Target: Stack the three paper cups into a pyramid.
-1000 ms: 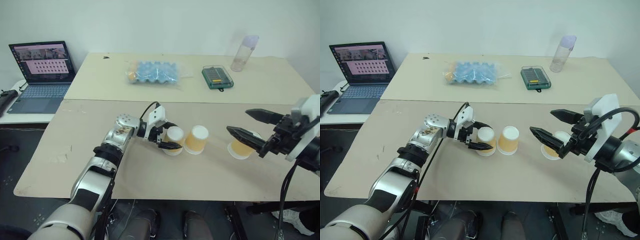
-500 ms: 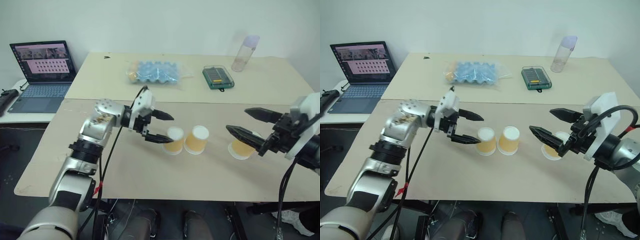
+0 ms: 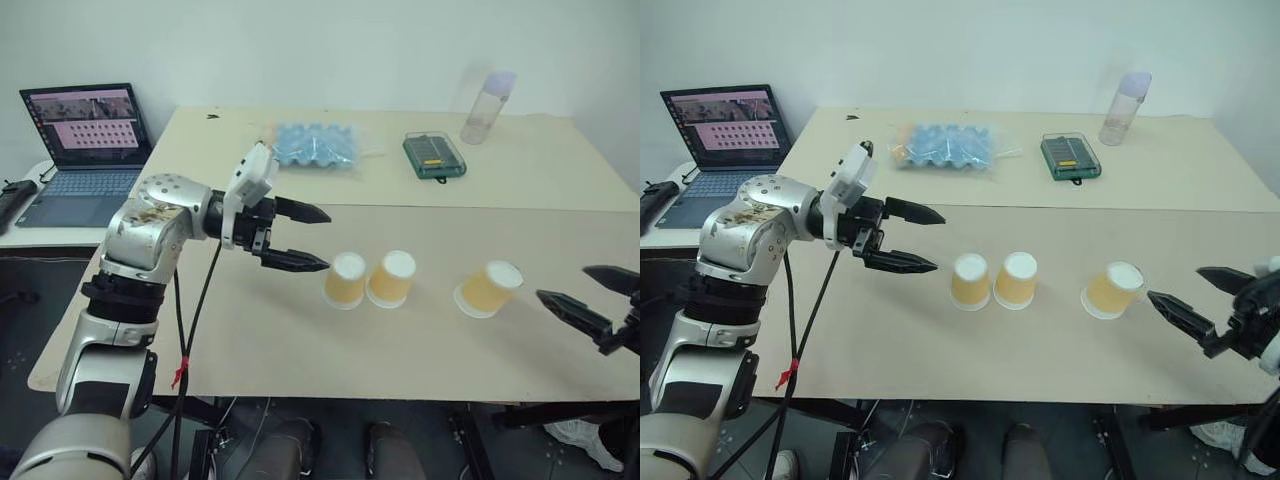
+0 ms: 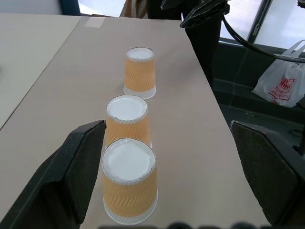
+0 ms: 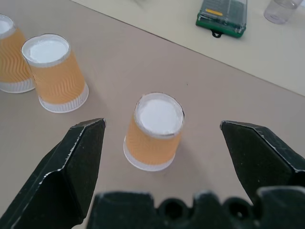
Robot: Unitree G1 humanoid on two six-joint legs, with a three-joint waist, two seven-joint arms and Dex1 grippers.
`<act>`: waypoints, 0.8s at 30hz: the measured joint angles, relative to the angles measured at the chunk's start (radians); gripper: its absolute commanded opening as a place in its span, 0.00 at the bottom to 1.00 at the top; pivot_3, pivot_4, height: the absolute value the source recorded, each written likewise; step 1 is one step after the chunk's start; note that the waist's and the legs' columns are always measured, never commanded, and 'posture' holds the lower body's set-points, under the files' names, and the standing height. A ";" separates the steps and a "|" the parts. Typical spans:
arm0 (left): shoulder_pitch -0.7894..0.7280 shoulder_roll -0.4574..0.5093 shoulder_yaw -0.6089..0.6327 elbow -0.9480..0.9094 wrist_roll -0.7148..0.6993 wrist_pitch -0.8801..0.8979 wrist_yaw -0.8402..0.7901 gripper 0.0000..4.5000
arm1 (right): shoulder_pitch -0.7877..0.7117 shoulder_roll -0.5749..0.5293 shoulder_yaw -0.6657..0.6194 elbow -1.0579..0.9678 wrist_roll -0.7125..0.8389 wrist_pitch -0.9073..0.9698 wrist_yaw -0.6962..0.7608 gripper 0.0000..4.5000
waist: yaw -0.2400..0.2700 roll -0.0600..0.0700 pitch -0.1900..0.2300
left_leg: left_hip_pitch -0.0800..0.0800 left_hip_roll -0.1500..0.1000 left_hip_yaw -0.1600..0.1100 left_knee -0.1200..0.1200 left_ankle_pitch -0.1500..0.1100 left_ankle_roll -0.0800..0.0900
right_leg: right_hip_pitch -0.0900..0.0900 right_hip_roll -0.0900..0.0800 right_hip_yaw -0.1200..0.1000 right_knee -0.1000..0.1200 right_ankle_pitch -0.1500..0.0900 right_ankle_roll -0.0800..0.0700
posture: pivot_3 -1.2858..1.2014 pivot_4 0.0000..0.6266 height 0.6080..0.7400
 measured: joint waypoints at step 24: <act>0.005 0.014 -0.001 -0.034 -0.020 0.017 0.036 0.99 | -0.285 0.201 0.363 0.157 -0.186 -0.067 -0.248 1.00 | -0.009 0.002 0.001 | 0.003 0.003 0.001 -0.002 0.000 -0.001 | -0.001 0.004 0.001 0.000 0.001 -0.002 | 0.52 0.24 1.00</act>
